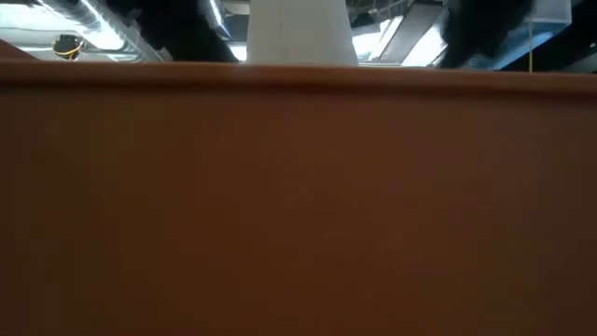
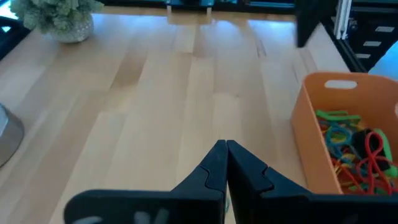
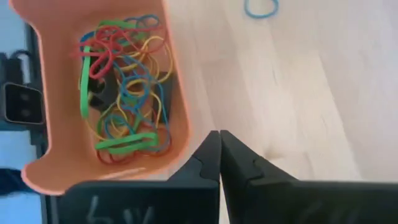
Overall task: Pick and place rubber bands into bin
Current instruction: Put the blue rubber band into the orange bin
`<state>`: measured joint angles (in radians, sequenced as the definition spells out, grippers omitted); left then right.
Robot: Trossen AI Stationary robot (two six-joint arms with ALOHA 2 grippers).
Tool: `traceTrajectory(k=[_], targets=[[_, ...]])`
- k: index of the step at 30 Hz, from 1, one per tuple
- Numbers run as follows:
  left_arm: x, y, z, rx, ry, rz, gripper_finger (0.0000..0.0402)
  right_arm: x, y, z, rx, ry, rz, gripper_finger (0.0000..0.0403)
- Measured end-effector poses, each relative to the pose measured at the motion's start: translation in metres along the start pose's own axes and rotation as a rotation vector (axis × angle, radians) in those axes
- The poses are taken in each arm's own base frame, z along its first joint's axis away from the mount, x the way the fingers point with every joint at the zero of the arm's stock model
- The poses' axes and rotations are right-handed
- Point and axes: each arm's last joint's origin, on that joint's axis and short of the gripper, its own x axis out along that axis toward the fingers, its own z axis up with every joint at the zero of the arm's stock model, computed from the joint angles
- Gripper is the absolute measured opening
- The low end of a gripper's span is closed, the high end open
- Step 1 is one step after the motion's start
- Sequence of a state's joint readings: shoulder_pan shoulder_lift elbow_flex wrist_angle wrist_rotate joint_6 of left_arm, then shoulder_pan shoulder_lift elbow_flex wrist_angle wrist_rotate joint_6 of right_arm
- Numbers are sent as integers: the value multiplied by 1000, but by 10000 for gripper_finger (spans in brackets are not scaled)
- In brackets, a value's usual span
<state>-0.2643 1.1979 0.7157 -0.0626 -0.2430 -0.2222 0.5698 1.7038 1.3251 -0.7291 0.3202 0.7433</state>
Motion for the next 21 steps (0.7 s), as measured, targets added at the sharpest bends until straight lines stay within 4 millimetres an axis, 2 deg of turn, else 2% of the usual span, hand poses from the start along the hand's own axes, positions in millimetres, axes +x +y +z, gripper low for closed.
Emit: traceTrajectory(k=[6,10,15,21], targets=[[7,-5,16,23,97,64,3,-4,-44,-46,121,-116,116,4],[11,-5,17,-2,219,146,2,-4,-65,-69,194,-166,174,8],[15,-4,9,-102,269,179,19,-6,-79,-85,203,-194,224,3],[21,-5,-2,-175,329,238,79,-7,-88,-93,151,-201,223,8]])
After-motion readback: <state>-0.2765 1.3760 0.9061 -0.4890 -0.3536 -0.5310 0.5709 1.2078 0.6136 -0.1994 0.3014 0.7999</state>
